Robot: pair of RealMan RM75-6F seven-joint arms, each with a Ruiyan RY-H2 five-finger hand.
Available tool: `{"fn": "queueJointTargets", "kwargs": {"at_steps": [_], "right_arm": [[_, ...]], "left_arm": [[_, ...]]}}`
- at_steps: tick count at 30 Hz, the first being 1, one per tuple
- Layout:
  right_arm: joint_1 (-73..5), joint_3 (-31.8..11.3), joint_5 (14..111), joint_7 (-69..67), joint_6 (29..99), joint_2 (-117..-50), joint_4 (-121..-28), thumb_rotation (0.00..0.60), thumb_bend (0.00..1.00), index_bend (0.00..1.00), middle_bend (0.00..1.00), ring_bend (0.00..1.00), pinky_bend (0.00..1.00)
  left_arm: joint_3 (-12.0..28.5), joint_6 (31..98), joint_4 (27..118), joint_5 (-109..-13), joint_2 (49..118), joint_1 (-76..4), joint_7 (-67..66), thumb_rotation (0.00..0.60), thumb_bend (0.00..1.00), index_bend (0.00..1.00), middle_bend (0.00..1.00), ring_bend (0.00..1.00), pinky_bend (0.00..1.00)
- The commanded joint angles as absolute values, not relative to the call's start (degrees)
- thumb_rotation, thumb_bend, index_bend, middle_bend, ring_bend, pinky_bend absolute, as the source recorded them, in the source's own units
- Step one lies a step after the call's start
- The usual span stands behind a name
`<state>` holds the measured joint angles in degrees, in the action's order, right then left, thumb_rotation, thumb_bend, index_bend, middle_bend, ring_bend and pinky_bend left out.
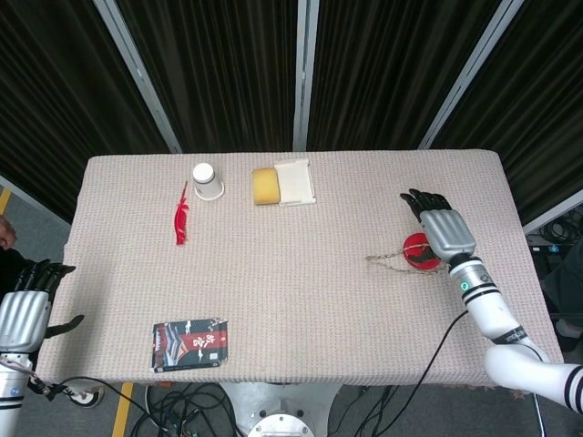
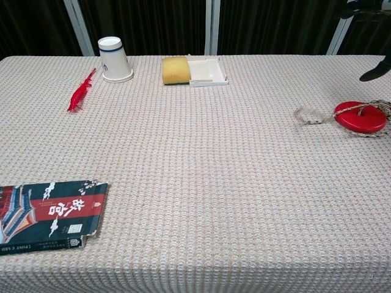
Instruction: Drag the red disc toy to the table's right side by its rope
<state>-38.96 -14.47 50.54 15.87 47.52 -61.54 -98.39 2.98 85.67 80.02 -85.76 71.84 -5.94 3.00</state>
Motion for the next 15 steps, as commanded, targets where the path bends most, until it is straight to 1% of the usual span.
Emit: {"fn": "queueJointTargets", "kwargs": {"at_steps": [1,4,5,7,9,11,12,14,15], "right_arm": [[-37.5,-13.2,50.1,12.4,45.2,-58.9,-99.5,0.6,0.0,0.0,0.0,0.0,0.0],[-35.6,-12.2,52.6,9.8,46.1,-58.0,-99.4,0.6,0.0,0.0,0.0,0.0,0.0],[-34.5,-11.8,54.3,9.1,47.4,-57.8,-99.6,0.6,0.0,0.0,0.0,0.0,0.0],[-31.3,-10.1,59.8,8.6,52.5,-57.7,-100.3,0.6,0.0,0.0,0.0,0.0,0.0],[-27.9,-8.0,65.1,9.1,58.4,-57.9,-100.8,0.6,0.0,0.0,0.0,0.0,0.0],[-23.4,-5.5,71.6,9.7,66.7,-59.1,-100.3,0.6,0.0,0.0,0.0,0.0,0.0],[-20.7,-4.2,75.0,9.9,71.7,-60.3,-99.2,0.6,0.0,0.0,0.0,0.0,0.0],[-16.9,-2.4,79.7,10.0,79.0,-62.8,-96.3,0.6,0.0,0.0,0.0,0.0,0.0],[-14.6,-1.6,82.4,10.2,83.6,-64.8,-93.4,0.6,0.0,0.0,0.0,0.0,0.0]], "left_arm": [[3.0,85.7,80.2,-85.9,71.8,-6.0,2.8,0.6,0.0,0.22,0.22,0.1,0.14],[3.1,85.8,80.6,-85.9,71.6,-6.0,2.5,0.6,0.0,0.22,0.22,0.1,0.15],[3.1,85.9,80.6,-85.9,71.6,-6.0,2.4,0.6,0.0,0.22,0.22,0.1,0.14],[3.1,85.9,80.9,-85.8,71.5,-5.9,2.3,0.6,0.0,0.22,0.22,0.1,0.14],[3.1,86.0,81.3,-85.8,71.4,-5.9,2.1,0.6,0.0,0.22,0.22,0.1,0.15],[3.2,86.2,81.6,-85.8,71.3,-5.9,2.0,0.6,0.0,0.22,0.22,0.1,0.15],[3.2,86.2,81.8,-85.8,71.2,-5.9,1.9,0.6,0.0,0.22,0.22,0.1,0.15],[3.2,86.2,82.0,-86.0,71.0,-6.0,1.8,0.6,0.0,0.22,0.22,0.1,0.15],[3.2,86.2,82.2,-86.0,70.8,-6.0,1.6,0.6,0.0,0.22,0.22,0.1,0.15]]}}
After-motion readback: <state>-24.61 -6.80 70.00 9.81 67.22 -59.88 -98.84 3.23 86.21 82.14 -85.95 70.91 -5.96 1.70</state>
